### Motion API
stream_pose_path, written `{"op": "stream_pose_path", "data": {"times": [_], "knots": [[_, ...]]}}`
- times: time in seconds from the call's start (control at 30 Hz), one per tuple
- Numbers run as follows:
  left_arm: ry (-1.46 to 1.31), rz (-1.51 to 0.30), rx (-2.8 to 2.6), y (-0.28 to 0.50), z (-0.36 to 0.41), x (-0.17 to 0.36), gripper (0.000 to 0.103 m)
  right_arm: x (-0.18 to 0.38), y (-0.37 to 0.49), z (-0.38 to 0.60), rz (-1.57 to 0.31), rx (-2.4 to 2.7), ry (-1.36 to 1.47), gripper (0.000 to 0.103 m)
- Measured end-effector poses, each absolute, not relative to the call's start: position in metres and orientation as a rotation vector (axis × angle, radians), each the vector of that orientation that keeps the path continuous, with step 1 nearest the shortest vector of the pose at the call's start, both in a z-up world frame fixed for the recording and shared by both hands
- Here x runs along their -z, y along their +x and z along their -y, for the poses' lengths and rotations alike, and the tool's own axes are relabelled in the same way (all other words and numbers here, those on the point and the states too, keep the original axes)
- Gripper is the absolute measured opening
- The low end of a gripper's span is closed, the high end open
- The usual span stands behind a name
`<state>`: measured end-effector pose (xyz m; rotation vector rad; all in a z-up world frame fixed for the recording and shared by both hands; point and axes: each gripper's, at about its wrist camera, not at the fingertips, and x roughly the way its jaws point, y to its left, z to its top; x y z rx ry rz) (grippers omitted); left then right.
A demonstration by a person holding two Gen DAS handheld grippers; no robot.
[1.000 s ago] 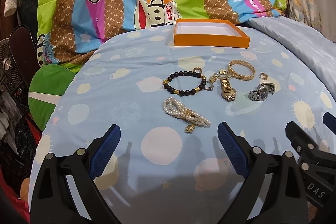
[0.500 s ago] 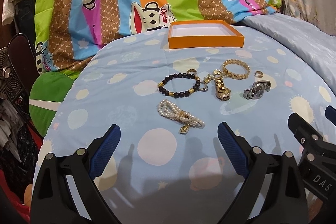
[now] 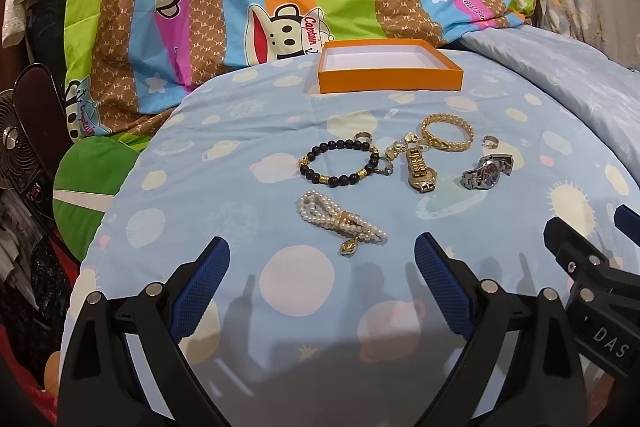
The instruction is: Organize jewelry
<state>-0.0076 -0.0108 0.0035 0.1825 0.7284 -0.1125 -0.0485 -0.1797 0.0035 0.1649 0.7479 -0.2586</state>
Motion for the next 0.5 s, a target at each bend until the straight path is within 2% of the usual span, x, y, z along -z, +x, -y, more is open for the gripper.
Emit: {"op": "stream_pose_path", "data": {"times": [0.5], "knots": [[0.177,-0.748,0.094,-0.0037,0.0077,-0.0022,0.091,0.0014,-0.0432,0.1772,-0.789,0.251,0.153,0.098]]}}
